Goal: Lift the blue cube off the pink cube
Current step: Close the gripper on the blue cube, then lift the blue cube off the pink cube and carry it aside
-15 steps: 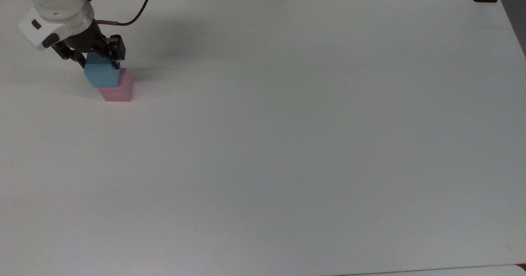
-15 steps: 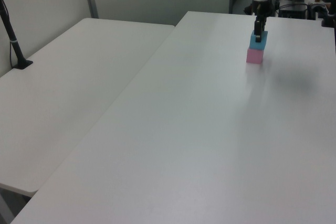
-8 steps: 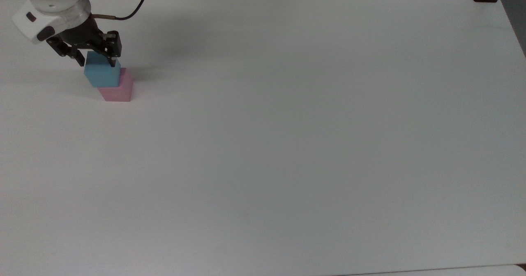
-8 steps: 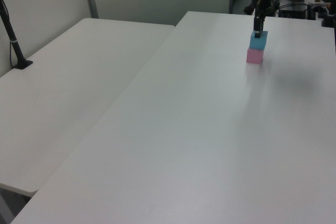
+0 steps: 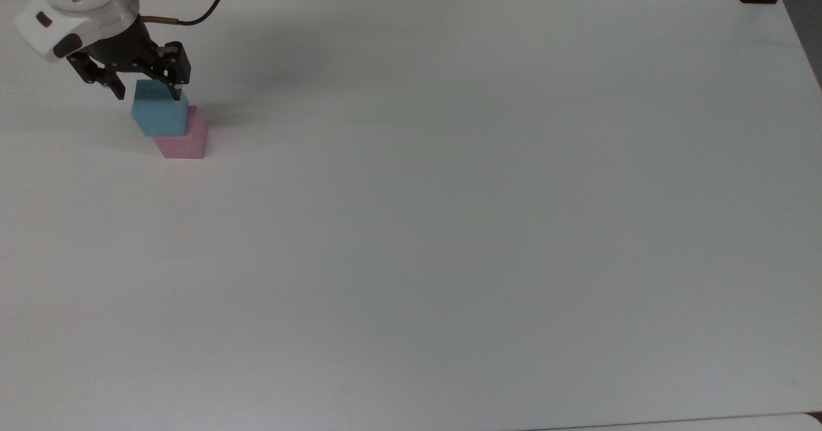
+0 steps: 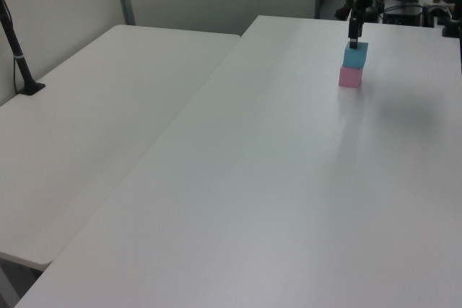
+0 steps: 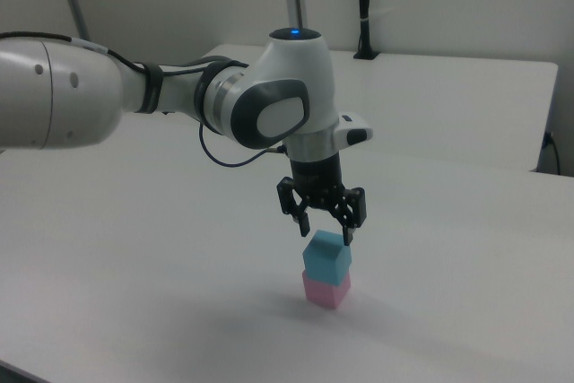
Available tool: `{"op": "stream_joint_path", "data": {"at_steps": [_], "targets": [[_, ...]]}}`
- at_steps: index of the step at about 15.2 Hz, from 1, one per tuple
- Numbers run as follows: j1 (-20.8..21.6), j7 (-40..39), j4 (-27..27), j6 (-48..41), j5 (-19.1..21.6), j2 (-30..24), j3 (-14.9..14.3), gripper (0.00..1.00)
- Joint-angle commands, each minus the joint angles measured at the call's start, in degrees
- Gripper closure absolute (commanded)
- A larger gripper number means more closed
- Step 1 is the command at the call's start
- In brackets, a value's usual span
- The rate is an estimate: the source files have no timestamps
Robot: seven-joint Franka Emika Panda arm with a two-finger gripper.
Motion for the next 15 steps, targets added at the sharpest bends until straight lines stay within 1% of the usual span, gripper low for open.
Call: {"op": "stream_joint_path", "data": {"at_steps": [1,5,6,7,10,11,12,13,15], "targets": [[0.1,-1.4,-1.0,-0.9,0.7,-0.5,0.0,0.0],[0.4,-1.4,-1.7,-0.6,0.0,-0.2,0.1,0.0],[0.4,-1.5,-2.2,-0.2,-0.3,-0.2,0.1,0.01],[0.4,-1.5,-2.5,0.2,-0.6,-0.2,0.1,0.08],[0.4,-2.4,-3.0,0.4,-0.7,-0.3,0.1,0.5],[0.4,-3.3,-3.0,0.3,-0.7,-0.3,0.1,0.66],[0.5,-3.4,-2.8,0.2,-0.7,-0.3,0.1,0.76],[0.4,-3.4,-2.6,-0.2,-0.7,-0.3,0.1,0.79],[0.1,-3.6,-2.1,-0.3,-0.5,-0.3,0.1,0.81]]}}
